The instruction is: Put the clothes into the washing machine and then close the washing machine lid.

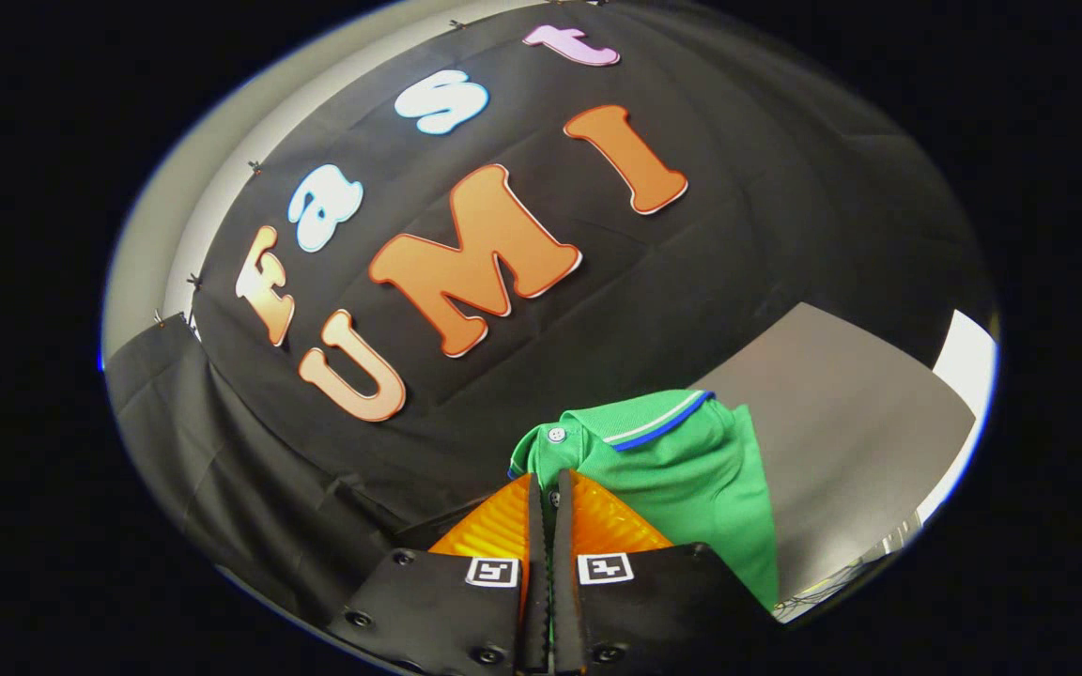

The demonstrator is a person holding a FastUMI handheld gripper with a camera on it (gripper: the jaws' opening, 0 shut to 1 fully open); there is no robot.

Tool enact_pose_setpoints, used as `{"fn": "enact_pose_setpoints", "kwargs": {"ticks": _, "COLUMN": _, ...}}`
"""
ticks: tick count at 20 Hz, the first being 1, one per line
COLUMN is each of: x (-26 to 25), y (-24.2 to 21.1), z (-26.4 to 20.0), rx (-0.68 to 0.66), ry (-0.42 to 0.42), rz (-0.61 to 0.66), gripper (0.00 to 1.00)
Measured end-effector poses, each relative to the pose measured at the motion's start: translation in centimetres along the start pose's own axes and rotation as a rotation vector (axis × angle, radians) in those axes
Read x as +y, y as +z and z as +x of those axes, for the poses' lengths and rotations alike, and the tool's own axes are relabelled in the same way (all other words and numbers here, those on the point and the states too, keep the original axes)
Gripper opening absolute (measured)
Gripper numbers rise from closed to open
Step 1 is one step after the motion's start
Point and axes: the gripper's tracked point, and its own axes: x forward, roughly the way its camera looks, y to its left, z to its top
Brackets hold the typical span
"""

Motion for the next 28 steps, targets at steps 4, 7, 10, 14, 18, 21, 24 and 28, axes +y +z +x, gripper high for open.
{"fn": "enact_pose_setpoints", "kwargs": {"ticks": 4, "x": 6.6, "y": -2.0, "z": 0.4, "rx": -0.014, "ry": 0.081, "rz": 0.035, "gripper": 0.09}}
{"fn": "enact_pose_setpoints", "kwargs": {"ticks": 7, "x": 10.3, "y": -4.1, "z": 1.3, "rx": 0.021, "ry": 0.128, "rz": 0.025, "gripper": 0.09}}
{"fn": "enact_pose_setpoints", "kwargs": {"ticks": 10, "x": 13.6, "y": -6.5, "z": 2.4, "rx": 0.064, "ry": 0.185, "rz": -0.019, "gripper": 0.09}}
{"fn": "enact_pose_setpoints", "kwargs": {"ticks": 14, "x": 16.5, "y": -10.7, "z": 4.7, "rx": 0.141, "ry": 0.249, "rz": -0.062, "gripper": 0.1}}
{"fn": "enact_pose_setpoints", "kwargs": {"ticks": 18, "x": 17.7, "y": -16.2, "z": 8.0, "rx": 0.244, "ry": 0.261, "rz": -0.08, "gripper": 0.1}}
{"fn": "enact_pose_setpoints", "kwargs": {"ticks": 21, "x": 17.6, "y": -20.6, "z": 10.3, "rx": 0.318, "ry": 0.253, "rz": -0.076, "gripper": 0.09}}
{"fn": "enact_pose_setpoints", "kwargs": {"ticks": 24, "x": 16.6, "y": -25.0, "z": 13.0, "rx": 0.388, "ry": 0.217, "rz": -0.097, "gripper": 0.1}}
{"fn": "enact_pose_setpoints", "kwargs": {"ticks": 28, "x": 14.6, "y": -30.8, "z": 16.1, "rx": 0.48, "ry": 0.13, "rz": -0.186, "gripper": 0.1}}
